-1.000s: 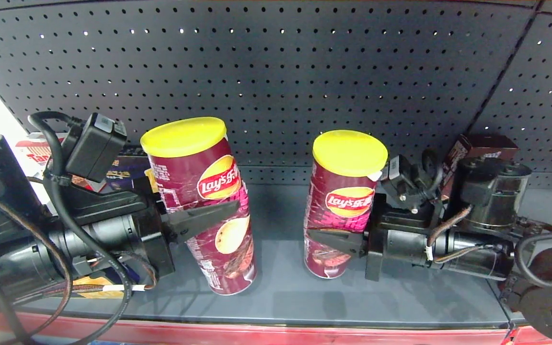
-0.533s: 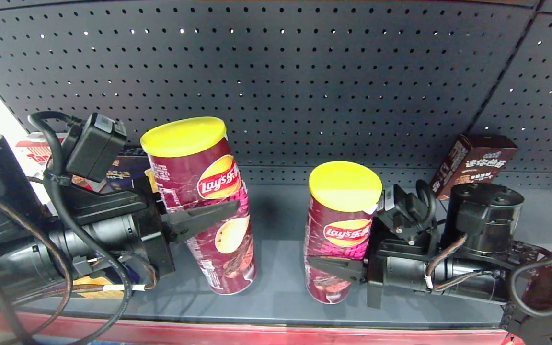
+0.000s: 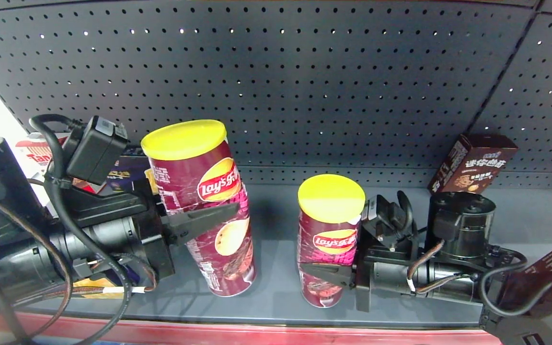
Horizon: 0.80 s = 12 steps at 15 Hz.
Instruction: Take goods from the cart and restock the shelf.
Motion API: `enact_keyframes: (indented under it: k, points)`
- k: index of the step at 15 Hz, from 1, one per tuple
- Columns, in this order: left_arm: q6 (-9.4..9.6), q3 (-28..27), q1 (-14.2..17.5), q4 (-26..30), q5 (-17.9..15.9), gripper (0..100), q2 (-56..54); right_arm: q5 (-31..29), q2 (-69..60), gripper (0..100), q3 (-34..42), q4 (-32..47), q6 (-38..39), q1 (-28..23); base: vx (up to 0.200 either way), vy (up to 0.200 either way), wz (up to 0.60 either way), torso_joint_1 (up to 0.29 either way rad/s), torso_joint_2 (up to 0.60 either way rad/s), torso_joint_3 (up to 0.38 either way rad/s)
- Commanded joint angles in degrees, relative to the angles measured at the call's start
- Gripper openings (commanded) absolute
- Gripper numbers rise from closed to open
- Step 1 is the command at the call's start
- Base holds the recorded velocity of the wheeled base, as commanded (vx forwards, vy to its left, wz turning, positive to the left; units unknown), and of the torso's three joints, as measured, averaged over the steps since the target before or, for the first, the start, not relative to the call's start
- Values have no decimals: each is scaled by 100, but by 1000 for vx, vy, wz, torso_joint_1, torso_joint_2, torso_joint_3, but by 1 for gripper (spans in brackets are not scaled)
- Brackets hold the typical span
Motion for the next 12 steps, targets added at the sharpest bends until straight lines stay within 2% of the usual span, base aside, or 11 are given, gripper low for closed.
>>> enact_keyframes:
  k: [1, 2, 3, 8, 12]
  points:
    - [-10, 115, 1, -99, -3, 0, 1, -2, 87, 0, 14, 15, -2, 2, 0, 0, 0, 0, 0, 0]
    - [-19, 194, 1, -178, -3, 0, 1, -20, 79, 0, 32, 15, -10, 2, 0, 0, 0, 0, 0, 0]
    - [-19, 194, 1, -178, -11, 0, -8, -37, 70, 100, 58, 15, -10, 11, 0, 0, 0, 0, 0, 0]
    - [-28, 142, 1, -178, -3, 0, -8, -318, -238, 100, 146, 15, -2, 11, 0, 0, 0, 0, 0, 0]
    - [-28, 115, 1, -178, -11, 0, 1, -468, -1275, 100, 761, 68, 7, -77, 0, 0, 0, 0, 0, 0]
